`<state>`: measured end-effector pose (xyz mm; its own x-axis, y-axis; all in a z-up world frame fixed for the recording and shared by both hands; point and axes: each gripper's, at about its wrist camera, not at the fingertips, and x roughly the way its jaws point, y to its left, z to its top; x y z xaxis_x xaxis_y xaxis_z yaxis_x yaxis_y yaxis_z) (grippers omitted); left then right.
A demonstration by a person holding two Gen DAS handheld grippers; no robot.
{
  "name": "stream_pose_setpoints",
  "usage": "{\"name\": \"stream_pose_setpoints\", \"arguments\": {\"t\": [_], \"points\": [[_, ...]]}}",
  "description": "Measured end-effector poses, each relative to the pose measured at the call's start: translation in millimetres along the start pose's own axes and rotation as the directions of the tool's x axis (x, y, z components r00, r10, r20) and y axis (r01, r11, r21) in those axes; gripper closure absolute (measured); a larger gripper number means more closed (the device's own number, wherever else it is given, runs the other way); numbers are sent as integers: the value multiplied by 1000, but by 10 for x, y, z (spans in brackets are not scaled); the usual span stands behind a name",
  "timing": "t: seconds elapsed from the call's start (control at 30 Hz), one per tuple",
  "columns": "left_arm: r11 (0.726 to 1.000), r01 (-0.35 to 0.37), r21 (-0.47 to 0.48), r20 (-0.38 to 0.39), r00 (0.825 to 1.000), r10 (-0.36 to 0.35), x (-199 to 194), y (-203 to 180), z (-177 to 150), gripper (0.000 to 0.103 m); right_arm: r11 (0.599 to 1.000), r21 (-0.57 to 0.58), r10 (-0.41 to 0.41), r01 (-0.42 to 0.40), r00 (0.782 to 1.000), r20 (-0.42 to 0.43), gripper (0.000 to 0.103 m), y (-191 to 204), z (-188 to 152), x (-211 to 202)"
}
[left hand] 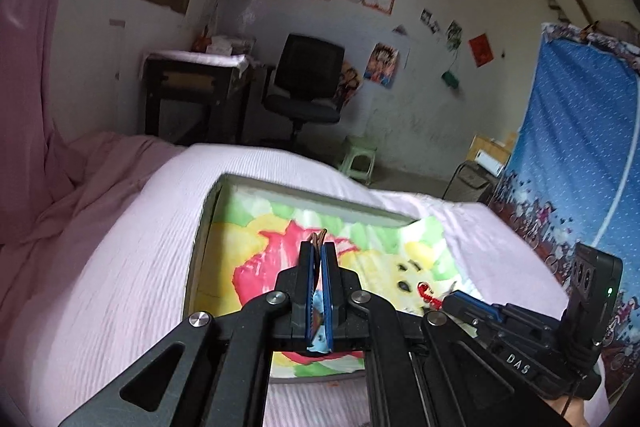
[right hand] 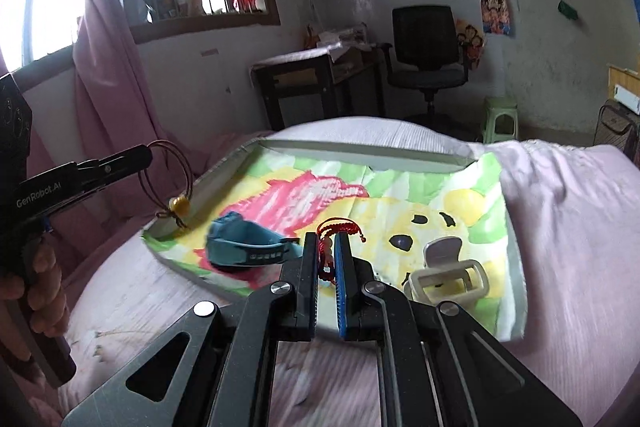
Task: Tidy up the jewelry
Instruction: 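Carry the red bracelet and brown cord into the white box and open both tools, then withdraw both open tools from the box back over the bed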
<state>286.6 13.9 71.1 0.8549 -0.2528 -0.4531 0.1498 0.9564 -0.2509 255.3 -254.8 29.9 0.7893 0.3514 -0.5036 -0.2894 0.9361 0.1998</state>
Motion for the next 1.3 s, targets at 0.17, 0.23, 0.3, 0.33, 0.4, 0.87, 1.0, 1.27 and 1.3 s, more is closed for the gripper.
{"name": "stream_pose_setpoints", "arguments": {"t": [0.17, 0.23, 0.3, 0.33, 0.4, 0.87, 1.0, 1.27, 1.3], "points": [[999, -42, 7, -79, 996, 42, 236, 25, -125, 99, 999, 53, 5, -2, 998, -64, 96, -172, -37, 278], [998, -59, 3, -106, 993, 59, 289, 45, -167, 99, 998, 66, 1, 5, 996, -91, 96, -218, -61, 364], [997, -72, -5, -130, 989, 71, 324, 58, -189, 98, 996, 85, 7, 2, 994, -108, 96, -253, -99, 420], [997, -77, -8, -139, 988, 75, 338, 72, -198, 98, 996, 91, 10, 1, 993, -118, 96, -262, -113, 442], [996, -84, -25, -148, 986, 79, 334, 109, -209, 98, 995, 95, 5, 7, 992, -129, 96, -267, -138, 470], [997, -62, -41, -75, 995, 59, -83, 55, -412, 43, 996, 68, -58, 60, 998, -28, 67, -218, -158, -2], [998, -60, 11, -26, 998, 60, -315, -88, -533, 25, 994, 74, -81, 76, 995, 60, 51, -195, -214, -317], [998, -46, 35, 24, 999, 45, -688, -251, -806, 5, 988, 119, -120, 97, 972, 202, 18, -218, -410, -942], [999, -43, 34, 29, 999, 42, -729, -271, -840, 4, 988, 120, -119, 96, 971, 208, 16, -214, -433, -986]]}}
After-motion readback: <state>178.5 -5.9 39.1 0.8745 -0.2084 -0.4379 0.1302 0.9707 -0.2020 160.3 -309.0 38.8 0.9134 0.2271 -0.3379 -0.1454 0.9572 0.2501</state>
